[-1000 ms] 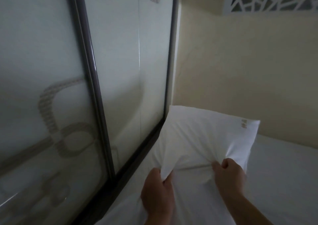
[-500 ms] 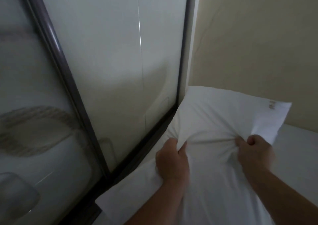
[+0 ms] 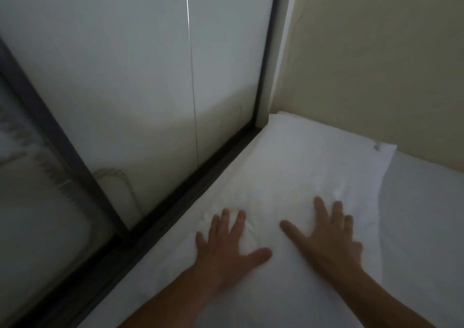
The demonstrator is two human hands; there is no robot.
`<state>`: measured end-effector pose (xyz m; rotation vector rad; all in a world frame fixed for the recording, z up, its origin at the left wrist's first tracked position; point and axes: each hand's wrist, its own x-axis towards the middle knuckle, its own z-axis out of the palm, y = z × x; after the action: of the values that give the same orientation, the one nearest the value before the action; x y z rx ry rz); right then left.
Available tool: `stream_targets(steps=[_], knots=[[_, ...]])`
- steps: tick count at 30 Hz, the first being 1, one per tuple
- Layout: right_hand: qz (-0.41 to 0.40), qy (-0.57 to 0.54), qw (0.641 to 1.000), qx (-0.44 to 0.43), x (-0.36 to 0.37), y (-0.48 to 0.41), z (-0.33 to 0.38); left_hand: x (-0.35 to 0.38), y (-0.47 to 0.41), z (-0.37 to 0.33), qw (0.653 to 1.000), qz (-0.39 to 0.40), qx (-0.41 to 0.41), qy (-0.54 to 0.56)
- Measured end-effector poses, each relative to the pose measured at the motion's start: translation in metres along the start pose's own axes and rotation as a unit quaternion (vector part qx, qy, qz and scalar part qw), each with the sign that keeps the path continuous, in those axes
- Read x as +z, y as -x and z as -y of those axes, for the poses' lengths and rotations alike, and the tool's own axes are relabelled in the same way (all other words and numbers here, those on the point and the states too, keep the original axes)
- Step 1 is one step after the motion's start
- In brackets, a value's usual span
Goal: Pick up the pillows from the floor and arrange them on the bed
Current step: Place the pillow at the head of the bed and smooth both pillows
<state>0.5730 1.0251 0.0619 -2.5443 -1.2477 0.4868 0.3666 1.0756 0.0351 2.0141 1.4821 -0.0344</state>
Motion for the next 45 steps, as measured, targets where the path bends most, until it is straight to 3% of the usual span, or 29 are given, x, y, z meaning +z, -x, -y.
stream_targets(steps=[2,4,6,7,10,15,19,22,25,27,36,45], knots=[[0.019,0.011,0.999,0.026,0.003,0.01,-0.004,-0.01,0.005,0.011,1.0,0.008,-0.017,-0.021],[0.032,-0.021,0.997,0.062,0.002,0.013,-0.005,-0.014,0.014,0.027,0.994,-0.016,-0.108,-0.017],[-0.001,-0.035,0.998,0.058,0.004,0.007,-0.002,-0.015,0.025,0.033,0.977,-0.027,-0.199,0.072],[-0.021,-0.031,0.998,0.048,0.006,0.004,0.002,-0.013,0.027,0.032,0.97,-0.034,-0.207,0.12],[-0.087,0.006,0.995,0.038,0.003,-0.009,0.011,-0.004,0.026,0.013,0.963,-0.131,-0.152,0.181],[-0.232,-0.028,0.972,-0.008,-0.04,-0.027,0.024,-0.025,0.024,-0.033,0.915,-0.324,-0.03,0.239],[-0.311,-0.06,0.948,-0.035,-0.074,-0.044,0.034,-0.05,0.004,-0.054,0.895,-0.389,0.037,0.215],[-0.215,-0.044,0.975,-0.02,-0.063,-0.045,0.021,-0.041,-0.009,-0.042,0.94,-0.329,-0.025,0.089],[-0.024,-0.01,0.999,-0.029,-0.027,-0.035,0.006,-0.019,-0.009,-0.003,0.977,-0.161,-0.14,0.024],[0.021,0.012,0.999,-0.038,-0.007,-0.033,0.0,-0.01,-0.01,0.015,0.985,-0.11,-0.131,0.008],[0.01,-0.005,0.998,-0.062,0.01,-0.041,-0.016,0.012,0.001,0.003,0.99,-0.096,-0.091,-0.049],[-0.01,0.02,0.998,-0.066,0.015,-0.023,-0.015,0.008,0.004,0.012,0.99,-0.061,-0.114,-0.049]])
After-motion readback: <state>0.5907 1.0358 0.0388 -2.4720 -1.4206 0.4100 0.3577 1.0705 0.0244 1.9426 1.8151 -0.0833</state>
